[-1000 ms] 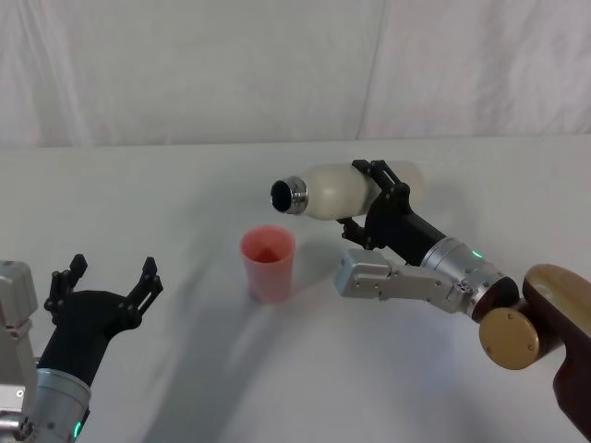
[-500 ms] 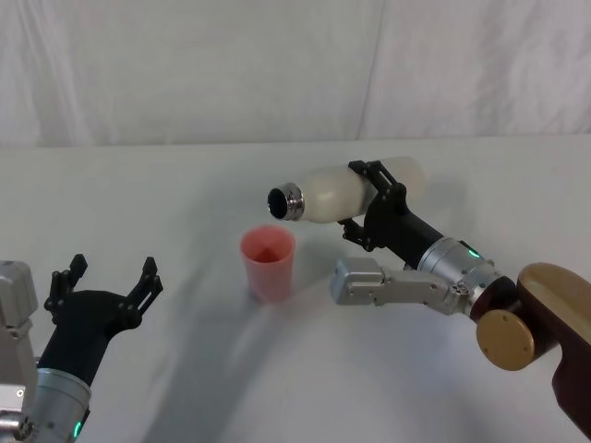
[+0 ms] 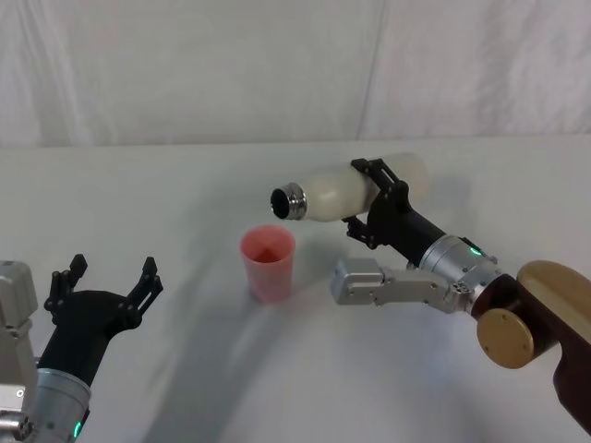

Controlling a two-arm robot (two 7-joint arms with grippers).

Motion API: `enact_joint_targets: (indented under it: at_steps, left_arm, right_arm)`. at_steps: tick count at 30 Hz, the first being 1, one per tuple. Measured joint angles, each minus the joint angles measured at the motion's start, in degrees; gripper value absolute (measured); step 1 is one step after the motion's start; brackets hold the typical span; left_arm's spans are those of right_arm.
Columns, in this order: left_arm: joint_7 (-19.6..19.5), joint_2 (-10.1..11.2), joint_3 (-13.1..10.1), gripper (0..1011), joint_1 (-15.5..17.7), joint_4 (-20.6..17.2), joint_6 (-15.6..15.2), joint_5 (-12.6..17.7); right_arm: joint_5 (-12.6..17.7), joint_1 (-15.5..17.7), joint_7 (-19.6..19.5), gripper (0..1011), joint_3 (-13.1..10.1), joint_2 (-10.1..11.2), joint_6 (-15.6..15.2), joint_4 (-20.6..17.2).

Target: Grasp the thermos with one hand and pour water into the cup lid.

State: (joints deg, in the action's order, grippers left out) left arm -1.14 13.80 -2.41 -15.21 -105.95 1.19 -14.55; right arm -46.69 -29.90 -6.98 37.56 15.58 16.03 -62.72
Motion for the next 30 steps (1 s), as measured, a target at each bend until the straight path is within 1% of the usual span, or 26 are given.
enact_joint_targets:
  at_steps: [9,30]
  left_arm:
    - [0.0,0.0,0.0,1001,0.0,0.0,0.0,0.0]
    - [0.0,0.0,0.0,1001,0.0,0.0,0.0,0.0]
  right_arm:
    - [-1.73,-0.55,-1.89,950,0.56,0.26,-0.41,0.51]
    - [-4.88,-1.99,-4.53,950,2.87,1.13,0.56,1.2]
